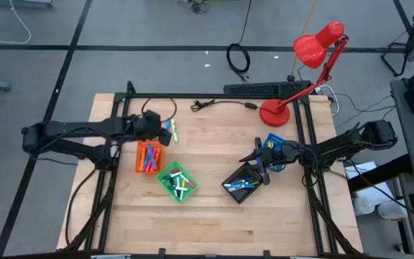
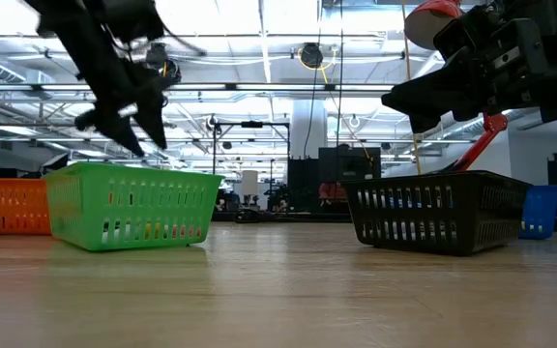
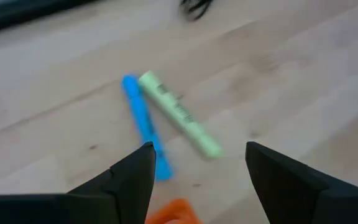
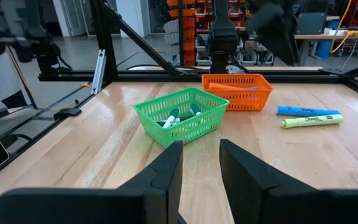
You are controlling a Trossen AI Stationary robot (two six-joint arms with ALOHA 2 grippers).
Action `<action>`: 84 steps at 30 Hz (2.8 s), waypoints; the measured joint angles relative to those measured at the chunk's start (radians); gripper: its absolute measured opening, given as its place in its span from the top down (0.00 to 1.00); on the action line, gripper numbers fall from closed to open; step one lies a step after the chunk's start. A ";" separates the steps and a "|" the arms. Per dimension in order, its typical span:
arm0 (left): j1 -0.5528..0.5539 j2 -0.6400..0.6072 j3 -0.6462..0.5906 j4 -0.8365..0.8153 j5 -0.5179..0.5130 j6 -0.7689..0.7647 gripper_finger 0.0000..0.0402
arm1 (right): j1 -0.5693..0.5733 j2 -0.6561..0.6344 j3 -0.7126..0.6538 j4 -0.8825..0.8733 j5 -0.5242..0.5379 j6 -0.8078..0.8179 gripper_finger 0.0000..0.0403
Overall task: Pick & Place Markers
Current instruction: Put the large blue highlighter pen into the orange basket
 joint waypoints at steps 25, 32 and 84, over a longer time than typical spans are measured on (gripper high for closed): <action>0.271 0.485 0.004 0.148 0.198 0.182 0.36 | 0.000 0.000 0.000 0.000 0.000 0.000 0.77; 0.274 0.509 0.004 0.155 0.190 0.196 0.36 | 0.000 0.000 0.000 0.000 0.000 0.000 0.77; 0.264 0.512 0.000 0.165 0.169 0.189 0.37 | 0.000 0.000 0.000 0.000 0.000 0.000 0.77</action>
